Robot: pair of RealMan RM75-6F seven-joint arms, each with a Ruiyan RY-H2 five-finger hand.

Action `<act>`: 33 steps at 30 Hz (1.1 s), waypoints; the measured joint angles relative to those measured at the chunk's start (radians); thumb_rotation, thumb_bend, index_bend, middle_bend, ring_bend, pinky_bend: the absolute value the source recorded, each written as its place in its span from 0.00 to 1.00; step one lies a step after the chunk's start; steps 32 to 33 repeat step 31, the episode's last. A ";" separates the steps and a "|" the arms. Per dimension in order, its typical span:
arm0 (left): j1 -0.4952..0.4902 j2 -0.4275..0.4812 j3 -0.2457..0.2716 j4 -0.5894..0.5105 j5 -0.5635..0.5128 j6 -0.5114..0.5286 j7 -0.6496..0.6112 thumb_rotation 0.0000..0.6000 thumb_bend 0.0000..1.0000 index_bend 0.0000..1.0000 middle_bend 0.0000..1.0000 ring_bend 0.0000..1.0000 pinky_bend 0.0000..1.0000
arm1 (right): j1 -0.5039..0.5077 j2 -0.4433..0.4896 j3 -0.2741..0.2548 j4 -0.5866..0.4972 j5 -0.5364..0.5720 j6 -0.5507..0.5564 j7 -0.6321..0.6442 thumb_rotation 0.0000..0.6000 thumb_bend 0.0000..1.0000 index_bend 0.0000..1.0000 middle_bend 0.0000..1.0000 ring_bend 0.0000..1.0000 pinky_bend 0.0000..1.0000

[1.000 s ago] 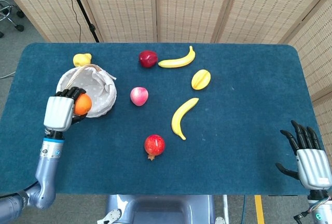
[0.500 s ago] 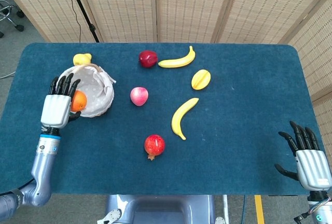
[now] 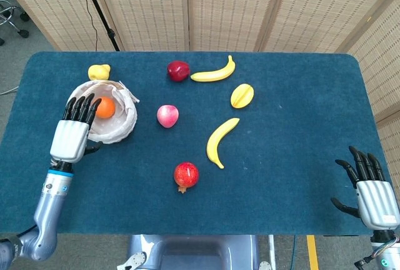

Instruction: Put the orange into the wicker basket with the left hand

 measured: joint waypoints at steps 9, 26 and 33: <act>0.178 0.110 0.192 -0.152 0.155 0.164 -0.009 1.00 0.11 0.01 0.00 0.00 0.00 | 0.005 -0.002 0.000 -0.006 0.002 -0.010 -0.007 1.00 0.00 0.21 0.00 0.00 0.00; 0.339 0.149 0.250 -0.064 0.167 0.278 -0.136 1.00 0.11 0.02 0.00 0.00 0.00 | 0.021 -0.011 0.005 -0.009 0.014 -0.037 -0.028 1.00 0.00 0.21 0.00 0.00 0.00; 0.347 0.151 0.250 -0.048 0.167 0.261 -0.149 1.00 0.11 0.02 0.00 0.00 0.00 | 0.022 -0.016 0.001 -0.011 0.003 -0.034 -0.041 1.00 0.00 0.21 0.00 0.00 0.00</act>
